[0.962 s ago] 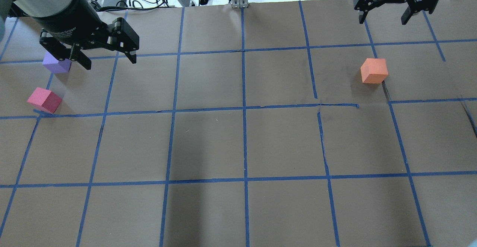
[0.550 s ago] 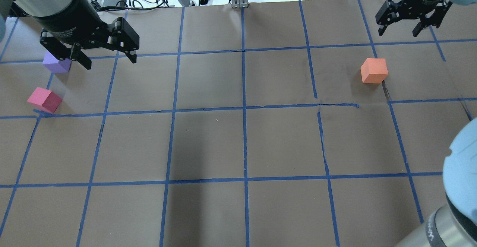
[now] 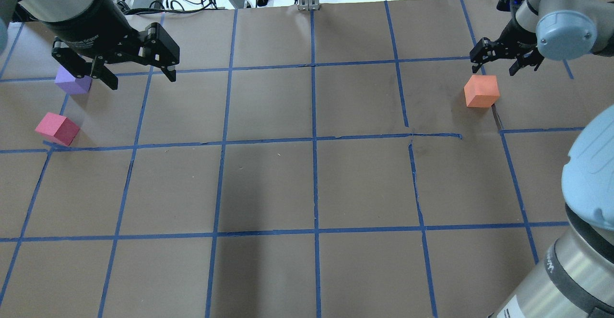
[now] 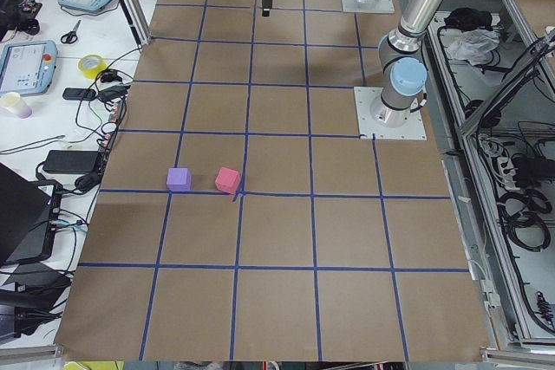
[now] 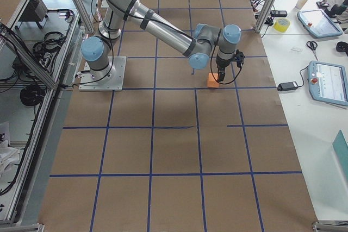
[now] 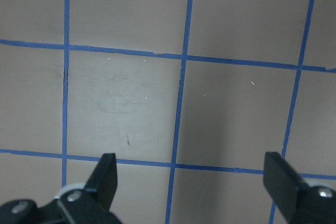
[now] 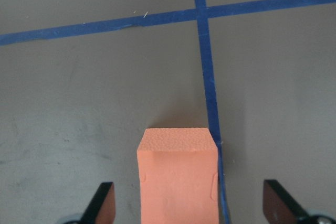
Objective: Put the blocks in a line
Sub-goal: 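Close the right gripper on the orange cube and lift it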
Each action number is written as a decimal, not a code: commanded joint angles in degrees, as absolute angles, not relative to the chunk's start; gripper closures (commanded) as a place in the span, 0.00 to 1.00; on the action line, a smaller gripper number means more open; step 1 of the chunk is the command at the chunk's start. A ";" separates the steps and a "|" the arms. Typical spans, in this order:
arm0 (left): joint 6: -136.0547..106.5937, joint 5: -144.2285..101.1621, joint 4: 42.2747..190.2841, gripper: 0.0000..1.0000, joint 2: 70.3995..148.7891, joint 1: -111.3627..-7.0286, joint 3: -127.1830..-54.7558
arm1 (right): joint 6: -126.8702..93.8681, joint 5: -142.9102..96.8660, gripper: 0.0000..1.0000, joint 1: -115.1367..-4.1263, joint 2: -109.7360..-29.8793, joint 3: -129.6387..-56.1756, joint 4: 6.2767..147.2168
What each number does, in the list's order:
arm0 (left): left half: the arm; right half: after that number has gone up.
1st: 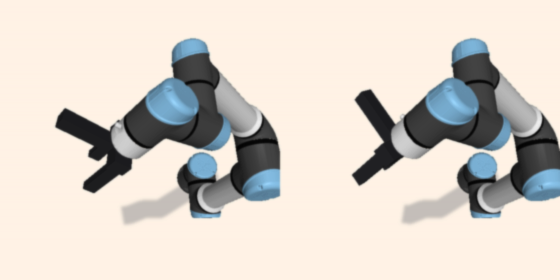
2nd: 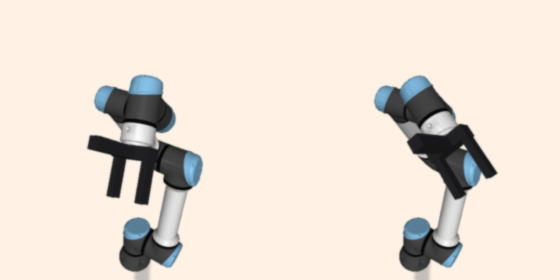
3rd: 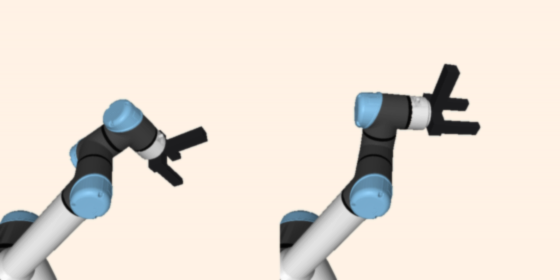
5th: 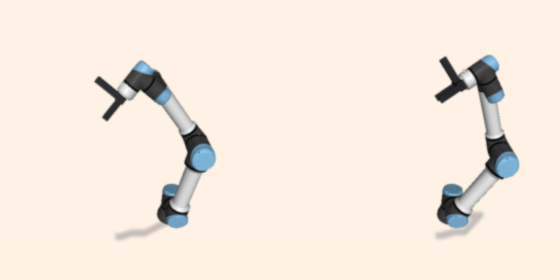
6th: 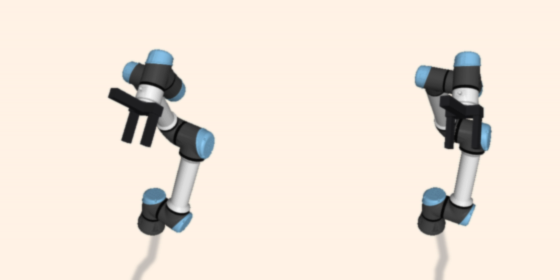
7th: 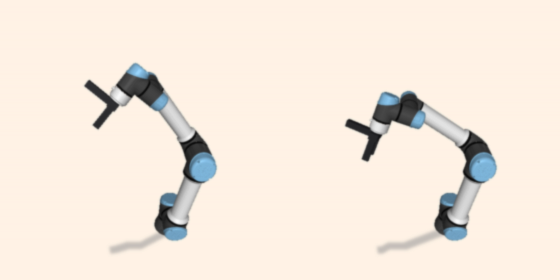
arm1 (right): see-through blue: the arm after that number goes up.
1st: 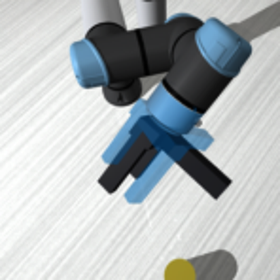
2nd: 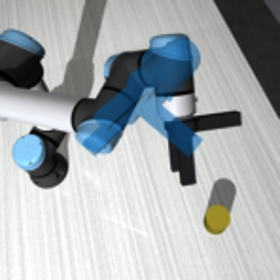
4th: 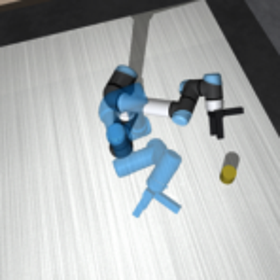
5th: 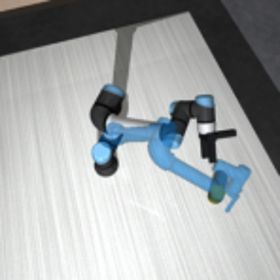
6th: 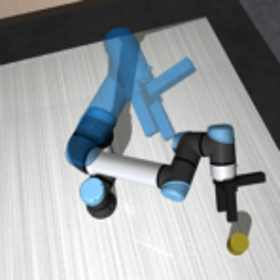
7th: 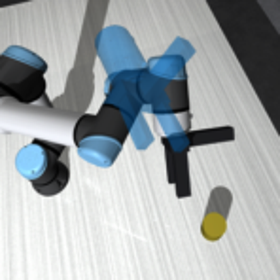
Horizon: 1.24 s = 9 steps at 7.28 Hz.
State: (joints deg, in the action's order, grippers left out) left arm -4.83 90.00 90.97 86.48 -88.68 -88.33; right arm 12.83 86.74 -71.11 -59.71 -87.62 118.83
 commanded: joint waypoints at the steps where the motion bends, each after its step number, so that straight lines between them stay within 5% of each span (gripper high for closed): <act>1: -4.83 90.00 90.97 0.00 86.48 -88.68 -88.33 | 13.10 86.22 0.02 -71.19 -58.10 -89.29 120.24; 3: -4.83 90.00 90.97 0.00 86.48 -88.68 -88.33 | 15.71 89.27 0.14 -71.02 -57.48 -91.92 123.37; 4: -4.83 89.91 90.97 0.00 86.48 -88.59 -88.33 | 15.82 89.04 0.59 -71.19 -57.83 -91.67 124.18; 5: -4.83 89.91 90.97 0.00 86.48 -88.68 -88.33 | 15.82 88.95 0.76 -71.19 -57.74 -91.58 124.10; 7: -4.83 89.91 90.97 0.00 86.48 -88.59 -88.33 | 15.03 88.86 0.88 -71.98 -61.14 -90.44 122.27; 9: -4.83 89.91 90.97 0.00 86.48 -88.59 -88.33 | 14.33 88.77 0.89 -75.91 -64.57 -90.26 121.02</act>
